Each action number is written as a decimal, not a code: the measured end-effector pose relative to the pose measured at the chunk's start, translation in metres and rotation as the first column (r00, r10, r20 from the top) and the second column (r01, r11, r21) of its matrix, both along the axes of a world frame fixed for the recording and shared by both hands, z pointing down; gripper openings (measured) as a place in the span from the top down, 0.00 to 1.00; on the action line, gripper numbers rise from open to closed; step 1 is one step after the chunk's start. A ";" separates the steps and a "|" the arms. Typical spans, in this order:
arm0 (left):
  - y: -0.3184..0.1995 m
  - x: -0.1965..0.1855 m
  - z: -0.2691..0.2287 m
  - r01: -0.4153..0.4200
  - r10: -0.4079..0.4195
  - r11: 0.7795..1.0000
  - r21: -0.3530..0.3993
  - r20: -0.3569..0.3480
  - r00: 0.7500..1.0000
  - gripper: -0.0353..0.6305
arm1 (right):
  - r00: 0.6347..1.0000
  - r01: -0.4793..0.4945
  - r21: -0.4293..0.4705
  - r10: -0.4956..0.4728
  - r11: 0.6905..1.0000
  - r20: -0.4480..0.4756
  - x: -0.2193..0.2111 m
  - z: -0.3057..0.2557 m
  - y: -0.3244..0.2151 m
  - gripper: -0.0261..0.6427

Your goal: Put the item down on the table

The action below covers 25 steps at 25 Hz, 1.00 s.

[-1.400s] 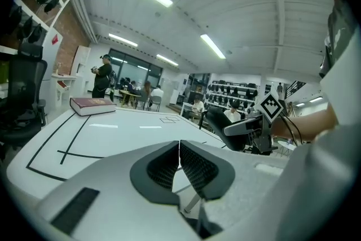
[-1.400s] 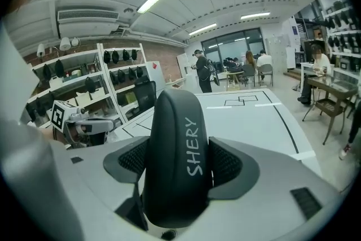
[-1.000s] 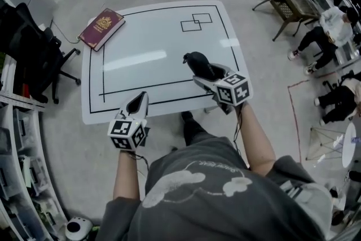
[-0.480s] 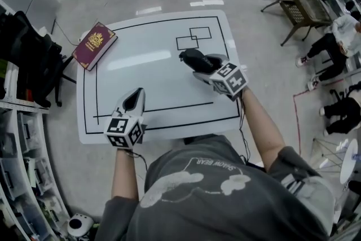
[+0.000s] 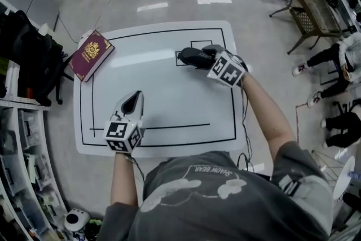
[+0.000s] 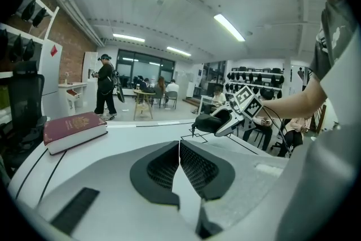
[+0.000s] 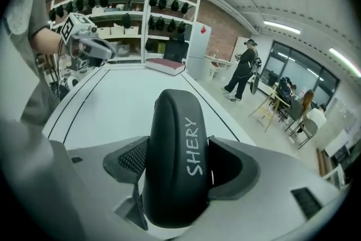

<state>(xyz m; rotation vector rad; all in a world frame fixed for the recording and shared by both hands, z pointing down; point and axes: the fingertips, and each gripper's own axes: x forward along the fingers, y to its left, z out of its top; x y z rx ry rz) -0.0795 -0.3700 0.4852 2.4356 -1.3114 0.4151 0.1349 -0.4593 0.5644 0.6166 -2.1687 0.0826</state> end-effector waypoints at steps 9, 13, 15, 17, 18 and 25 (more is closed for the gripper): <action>-0.022 0.002 0.021 0.034 -0.033 0.999 -0.039 0.026 0.999 0.94 | 0.985 0.155 -0.035 -0.157 0.987 -0.071 0.001 0.030 -0.036 0.48; -0.027 0.000 0.030 0.046 -0.044 0.998 -0.052 0.036 0.998 0.94 | 0.976 0.192 -0.055 -0.197 0.980 -0.093 0.000 0.041 -0.041 0.48; -0.027 0.001 0.035 0.047 -0.045 0.997 -0.062 0.032 0.998 0.94 | 0.973 0.200 -0.039 -0.204 0.979 -0.111 0.001 0.045 -0.044 0.48; -0.026 0.003 0.038 0.044 -0.042 0.997 -0.070 0.028 0.999 0.94 | 0.972 0.200 -0.024 -0.201 0.980 -0.123 0.003 0.048 -0.049 0.48; -0.026 0.004 0.039 0.042 -0.040 0.996 -0.073 0.028 0.999 0.94 | 0.971 0.200 -0.023 -0.201 0.979 -0.128 0.003 0.049 -0.050 0.47; -0.023 0.007 0.039 0.029 -0.029 0.997 -0.076 0.011 1.000 0.94 | 0.977 0.153 -0.006 -0.152 0.988 -0.150 0.005 0.049 -0.050 0.46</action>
